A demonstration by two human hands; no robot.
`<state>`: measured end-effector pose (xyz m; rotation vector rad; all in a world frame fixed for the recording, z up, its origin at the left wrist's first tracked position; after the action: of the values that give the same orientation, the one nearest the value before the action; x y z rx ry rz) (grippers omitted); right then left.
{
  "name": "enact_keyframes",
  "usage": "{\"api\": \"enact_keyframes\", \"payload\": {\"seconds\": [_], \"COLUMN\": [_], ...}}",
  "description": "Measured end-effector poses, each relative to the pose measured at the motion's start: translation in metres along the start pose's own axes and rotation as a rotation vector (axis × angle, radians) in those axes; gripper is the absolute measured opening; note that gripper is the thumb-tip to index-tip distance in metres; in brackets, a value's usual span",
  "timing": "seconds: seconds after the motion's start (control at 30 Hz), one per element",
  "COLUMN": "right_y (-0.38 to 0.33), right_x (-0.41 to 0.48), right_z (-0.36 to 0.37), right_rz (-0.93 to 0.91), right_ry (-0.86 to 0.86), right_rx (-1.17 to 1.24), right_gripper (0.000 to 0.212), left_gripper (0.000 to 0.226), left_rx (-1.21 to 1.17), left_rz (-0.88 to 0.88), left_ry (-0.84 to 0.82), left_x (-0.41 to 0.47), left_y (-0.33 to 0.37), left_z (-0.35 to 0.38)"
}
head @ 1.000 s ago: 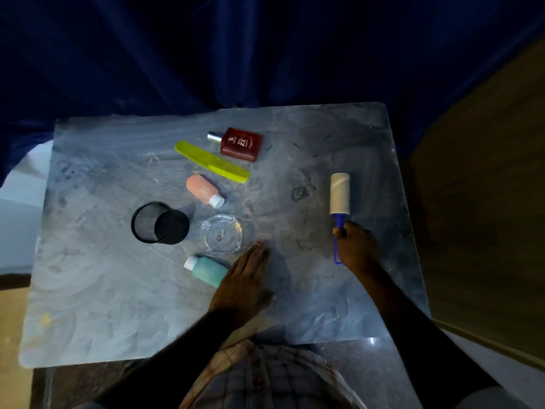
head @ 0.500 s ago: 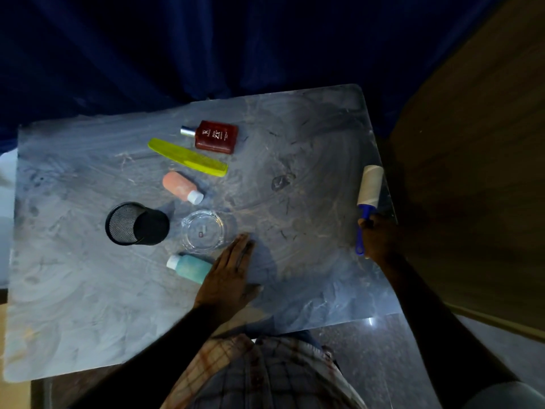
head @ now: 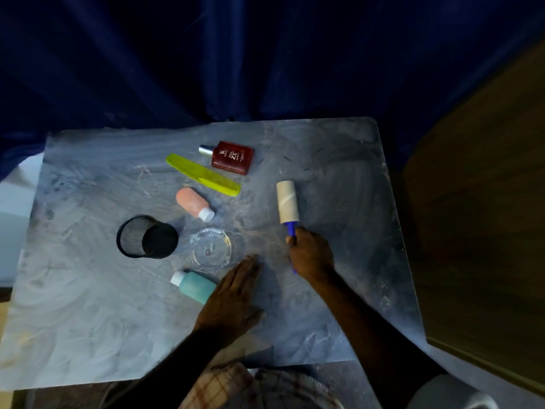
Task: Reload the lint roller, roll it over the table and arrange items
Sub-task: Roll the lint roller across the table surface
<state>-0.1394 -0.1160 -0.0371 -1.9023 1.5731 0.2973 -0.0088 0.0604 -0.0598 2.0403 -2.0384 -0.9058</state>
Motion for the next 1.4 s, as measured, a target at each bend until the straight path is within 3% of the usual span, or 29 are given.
{"api": "enact_keyframes", "payload": {"seconds": [0.4, 0.8, 1.2, 1.3, 1.4], "right_y": [-0.029, 0.089, 0.186, 0.187, 0.171], "right_x": [0.003, 0.010, -0.011, -0.011, -0.007], "right_z": [0.025, -0.032, -0.040, -0.040, -0.044], "right_rz": [-0.103, 0.165, 0.455, 0.446, 0.352], "right_ry": [-0.022, 0.107, 0.247, 0.232, 0.229], "right_rx": [-0.064, 0.038, 0.334, 0.329, 0.144], "right_gripper": [0.029, 0.034, 0.036, 0.037, 0.034], "left_gripper": [0.110, 0.107, 0.111, 0.111, 0.109], "left_rx": [-0.033, -0.056, -0.029, -0.037, -0.027], "left_rz": [0.000, 0.003, -0.011, -0.007, -0.010], "left_ry": [0.015, 0.001, -0.046, -0.032, -0.033], "left_x": [0.000, 0.000, 0.000, 0.000, 0.000], "left_y": [-0.003, -0.009, -0.014, -0.014, -0.012], "left_z": [0.005, 0.011, 0.018, 0.016, 0.015]}}
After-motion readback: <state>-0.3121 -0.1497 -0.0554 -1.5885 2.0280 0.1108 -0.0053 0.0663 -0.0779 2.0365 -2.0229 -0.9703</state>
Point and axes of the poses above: each hand's wrist, its own x-axis towards the middle knuckle, its own z-axis out of the palm, y = z × x, the point moved 6 cm from there along x, towards the middle knuckle, and after that the axes turned 6 degrees about -y, right-handed, at the moved point
